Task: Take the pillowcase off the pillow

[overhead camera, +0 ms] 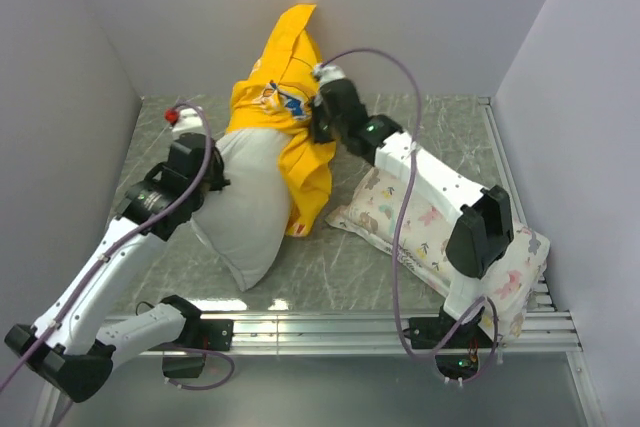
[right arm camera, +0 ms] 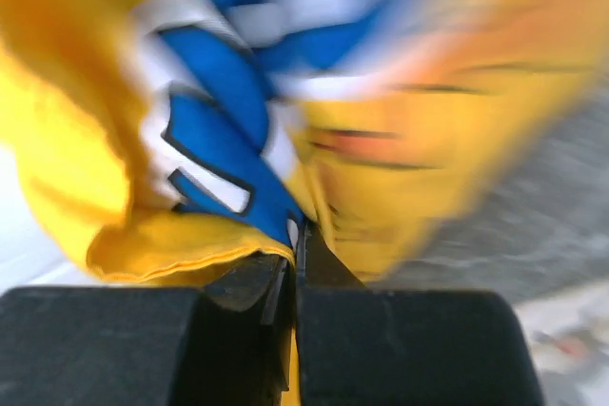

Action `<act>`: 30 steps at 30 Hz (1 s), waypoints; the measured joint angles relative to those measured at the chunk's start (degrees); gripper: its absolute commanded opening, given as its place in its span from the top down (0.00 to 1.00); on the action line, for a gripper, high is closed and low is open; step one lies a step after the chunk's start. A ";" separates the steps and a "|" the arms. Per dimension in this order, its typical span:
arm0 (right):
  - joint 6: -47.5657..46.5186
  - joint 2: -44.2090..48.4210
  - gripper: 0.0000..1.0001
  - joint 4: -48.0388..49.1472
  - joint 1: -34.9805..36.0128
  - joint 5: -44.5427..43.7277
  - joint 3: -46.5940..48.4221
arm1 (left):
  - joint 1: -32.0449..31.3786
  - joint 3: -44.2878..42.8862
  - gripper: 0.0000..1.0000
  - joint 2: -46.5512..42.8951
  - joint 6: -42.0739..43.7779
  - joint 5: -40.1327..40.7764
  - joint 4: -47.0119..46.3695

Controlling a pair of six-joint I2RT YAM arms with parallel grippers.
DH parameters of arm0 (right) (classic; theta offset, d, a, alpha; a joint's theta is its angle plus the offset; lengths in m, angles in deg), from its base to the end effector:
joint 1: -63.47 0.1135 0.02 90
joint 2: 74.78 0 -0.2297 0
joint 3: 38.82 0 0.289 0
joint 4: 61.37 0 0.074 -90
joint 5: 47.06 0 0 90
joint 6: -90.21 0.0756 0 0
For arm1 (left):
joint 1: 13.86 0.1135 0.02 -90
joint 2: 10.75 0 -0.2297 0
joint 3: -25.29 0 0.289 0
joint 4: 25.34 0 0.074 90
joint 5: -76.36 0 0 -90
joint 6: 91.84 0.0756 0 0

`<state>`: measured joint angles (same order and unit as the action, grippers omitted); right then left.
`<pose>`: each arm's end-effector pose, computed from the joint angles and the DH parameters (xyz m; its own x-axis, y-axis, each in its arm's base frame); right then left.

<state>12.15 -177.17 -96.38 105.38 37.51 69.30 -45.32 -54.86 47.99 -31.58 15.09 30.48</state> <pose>0.3672 0.3200 0.2937 -0.4810 -0.1549 -0.8629 -0.5152 0.8464 0.1352 0.2626 -0.1181 0.3361 -0.4778 -0.2176 -0.8511 -0.1355 0.9755 -0.1734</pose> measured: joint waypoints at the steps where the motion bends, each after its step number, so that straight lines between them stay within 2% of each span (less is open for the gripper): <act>1: 1.44 -0.42 1.00 -0.76 -2.40 -1.20 1.29 | 2.29 0.00 1.00 -0.85 -0.07 -1.36 0.00; 5: 6.80 -3.48 1.00 -2.32 -11.06 -2.56 5.33 | 10.86 -0.28 1.00 -4.57 -0.33 -7.45 -0.50; 7: 9.33 -4.76 1.00 -3.93 -13.20 -1.27 5.73 | 14.75 -0.70 1.00 -5.57 -0.52 -11.15 -1.18; 12: 11.56 -4.59 1.00 -3.65 -11.87 0.24 3.54 | 25.83 -0.90 1.00 -3.43 -1.16 -19.78 -1.49; 16: 11.47 -3.50 1.00 -0.04 -8.20 -2.62 0.07 | 35.69 -0.52 1.00 1.70 -2.67 -26.10 -3.34; 17: 11.39 -3.10 1.00 0.55 -7.26 -3.28 -0.83 | 38.16 -0.52 0.96 3.67 -3.15 -27.82 -4.09; 19: 11.13 -2.10 1.00 1.73 -4.55 -4.90 -2.71 | 41.42 -0.61 0.82 6.67 -3.93 -29.77 -5.66; 20: 10.97 -1.70 1.00 2.03 -3.13 -5.95 -3.26 | 42.66 -1.01 0.64 8.50 -4.09 -30.56 -6.12; 22: 10.64 -1.20 1.00 2.12 -0.26 -7.78 -3.78 | 44.41 -3.76 0.48 12.46 -4.07 -30.73 -6.05; 23: 10.43 -1.03 1.00 1.90 1.01 -8.76 -3.82 | 44.85 -5.88 0.34 14.29 -3.96 -30.53 -5.70; 25: 9.84 -0.90 1.00 1.20 3.02 -10.27 -3.78 | 44.94 -9.68 0.22 16.79 -3.28 -29.83 -5.62; 26: 9.57 -0.90 1.00 0.68 3.67 -10.78 -3.50 | 44.28 -11.50 0.10 17.49 -2.69 -28.63 -5.01; 30: 8.68 -1.73 1.00 -3.69 4.46 -12.35 0.24 | 34.53 -20.59 0.02 18.71 0.22 -19.74 -2.73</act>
<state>20.83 -178.89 -100.07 109.84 25.16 69.54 -10.79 -75.45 66.70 -31.36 -4.65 27.75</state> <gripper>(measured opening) 0.010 0.939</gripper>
